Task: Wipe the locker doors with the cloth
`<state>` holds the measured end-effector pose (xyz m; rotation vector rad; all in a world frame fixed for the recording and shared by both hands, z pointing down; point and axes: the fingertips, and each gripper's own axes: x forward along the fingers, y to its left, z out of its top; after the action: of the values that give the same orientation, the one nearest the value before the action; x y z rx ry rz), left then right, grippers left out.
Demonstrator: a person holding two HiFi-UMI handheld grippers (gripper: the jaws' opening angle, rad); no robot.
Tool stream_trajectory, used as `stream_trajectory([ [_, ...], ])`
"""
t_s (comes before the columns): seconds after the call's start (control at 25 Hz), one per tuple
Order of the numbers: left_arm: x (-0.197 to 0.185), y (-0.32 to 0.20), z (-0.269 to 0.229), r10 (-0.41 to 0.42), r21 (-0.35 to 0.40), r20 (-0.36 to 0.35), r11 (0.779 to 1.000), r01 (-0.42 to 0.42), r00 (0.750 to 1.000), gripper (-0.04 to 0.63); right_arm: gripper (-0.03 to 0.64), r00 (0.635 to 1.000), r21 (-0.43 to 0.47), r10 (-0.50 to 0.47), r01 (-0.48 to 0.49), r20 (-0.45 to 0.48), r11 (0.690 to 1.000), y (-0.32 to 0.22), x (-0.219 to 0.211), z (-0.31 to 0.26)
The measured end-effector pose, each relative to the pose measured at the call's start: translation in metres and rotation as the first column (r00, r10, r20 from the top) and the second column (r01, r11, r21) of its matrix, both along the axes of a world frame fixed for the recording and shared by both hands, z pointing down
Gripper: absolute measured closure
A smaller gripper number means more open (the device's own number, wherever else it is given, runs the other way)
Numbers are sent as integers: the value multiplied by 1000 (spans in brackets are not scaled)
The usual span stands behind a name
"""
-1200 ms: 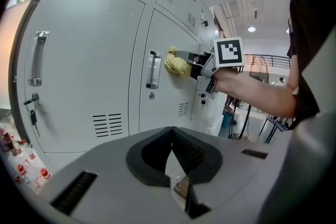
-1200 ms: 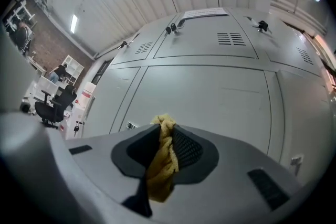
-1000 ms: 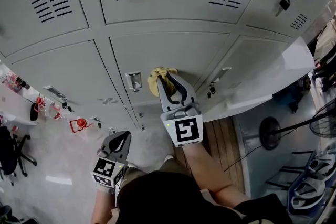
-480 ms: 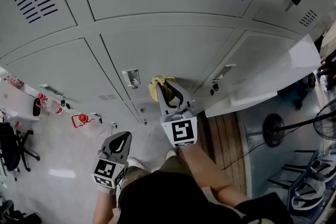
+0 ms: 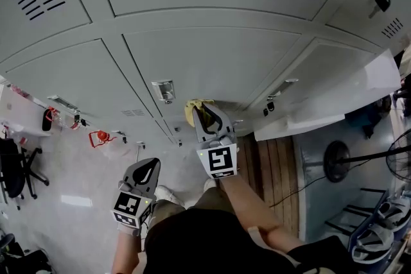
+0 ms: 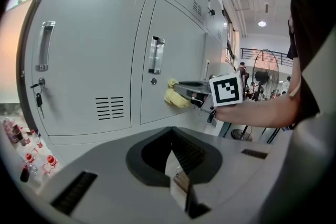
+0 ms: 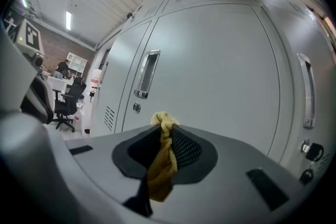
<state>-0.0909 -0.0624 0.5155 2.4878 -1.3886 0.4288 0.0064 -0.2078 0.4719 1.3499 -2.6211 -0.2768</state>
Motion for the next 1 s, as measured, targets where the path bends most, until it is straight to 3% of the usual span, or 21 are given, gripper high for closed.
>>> stream_trajectory([
  [0.6, 15, -8, 8, 16, -20, -5, 1000, -17, 1000, 586, 548, 998, -127, 8, -16, -64, 992, -7, 18, 65],
  [1.0, 29, -18, 7, 56, -12, -14, 998, -56, 998, 586, 548, 998, -180, 64, -65, -15, 981, -12, 42, 66],
])
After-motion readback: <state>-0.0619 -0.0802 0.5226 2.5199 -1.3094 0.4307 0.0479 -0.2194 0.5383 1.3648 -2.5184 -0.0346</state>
